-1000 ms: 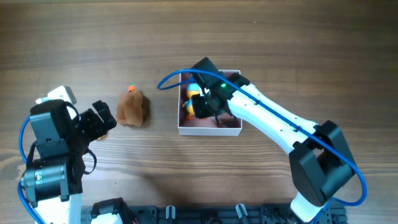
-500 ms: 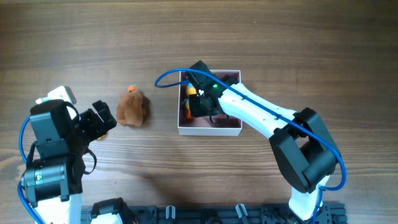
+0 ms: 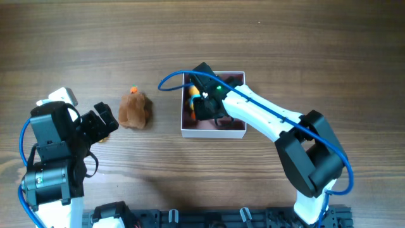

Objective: Pack container
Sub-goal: 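Place the duck into the box with the right gripper and withdraw, then grasp the brown plush toy with the left gripper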

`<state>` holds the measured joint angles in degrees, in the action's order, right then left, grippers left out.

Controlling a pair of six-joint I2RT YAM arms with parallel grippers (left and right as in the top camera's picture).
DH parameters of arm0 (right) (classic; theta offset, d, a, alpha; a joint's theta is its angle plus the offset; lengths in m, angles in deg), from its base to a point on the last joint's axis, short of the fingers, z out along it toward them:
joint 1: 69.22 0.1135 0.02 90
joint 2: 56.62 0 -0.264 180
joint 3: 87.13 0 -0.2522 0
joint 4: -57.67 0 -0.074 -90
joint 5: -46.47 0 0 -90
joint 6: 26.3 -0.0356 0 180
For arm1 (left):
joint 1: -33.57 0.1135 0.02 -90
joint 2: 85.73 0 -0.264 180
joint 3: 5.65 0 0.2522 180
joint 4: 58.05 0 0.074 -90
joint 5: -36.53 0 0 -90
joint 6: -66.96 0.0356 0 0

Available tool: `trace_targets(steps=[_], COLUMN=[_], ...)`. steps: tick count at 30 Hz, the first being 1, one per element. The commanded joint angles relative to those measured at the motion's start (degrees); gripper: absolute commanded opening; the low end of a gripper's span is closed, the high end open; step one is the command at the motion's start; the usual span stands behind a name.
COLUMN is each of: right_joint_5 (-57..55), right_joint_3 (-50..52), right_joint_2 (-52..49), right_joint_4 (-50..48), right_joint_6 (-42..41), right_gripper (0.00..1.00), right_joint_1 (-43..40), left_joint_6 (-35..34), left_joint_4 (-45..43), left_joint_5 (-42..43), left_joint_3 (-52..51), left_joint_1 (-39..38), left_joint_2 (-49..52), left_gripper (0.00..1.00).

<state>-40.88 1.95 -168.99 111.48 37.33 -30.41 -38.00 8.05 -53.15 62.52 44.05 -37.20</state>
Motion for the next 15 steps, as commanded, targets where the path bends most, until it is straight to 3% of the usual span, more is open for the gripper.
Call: trace_targets(steps=[1, 6, 7, 8, 10, 13, 15], right_joint_5=[0.28, -8.07, -10.4, -12.94, -13.25, -13.16, -12.96], right_joint_3=[-0.96, -0.96, -0.96, -0.96, -0.96, -0.94, -0.94], right_joint_2=[9.01, 25.2, 29.11, 33.68, 39.82, 46.14, 48.43], right_joint_4=[1.92, 4.17, 5.38, 7.37, 10.03, 14.12, 16.74], right_joint_6=[5.9, 6.54, 5.44, 3.65, 3.13, 3.17, 4.61], right_gripper=[0.26, 0.32, 0.37, 0.55, 0.66, 0.97, 0.99], right_joint_1=[0.76, -0.42, -1.77, -4.33, -9.68, -18.56, -24.26], left_joint_6=[1.73, 1.73, 2.03, 2.89, 2.99, 3.02, 3.65], left_joint_4=[0.57, 1.64, 2.25, 3.3, 4.81, 5.25, 4.98], left_joint_5=[2.73, 3.32, 3.32, 3.08, 2.6, 2.64, 2.67], left_joint_3=[1.22, 2.89, 4.33, 6.51, 10.12, 12.61, 12.66], left_joint_1=[-0.2, -4.35, -5.81, -7.76, -10.03, -10.32, -10.34], left_joint_2=[-0.17, 0.55, 1.51, 3.48, 8.11, 15.5, 20.41], left_gripper=[1.0, 0.99, 0.99, 0.99, 1.0, 1.0, 1.0])
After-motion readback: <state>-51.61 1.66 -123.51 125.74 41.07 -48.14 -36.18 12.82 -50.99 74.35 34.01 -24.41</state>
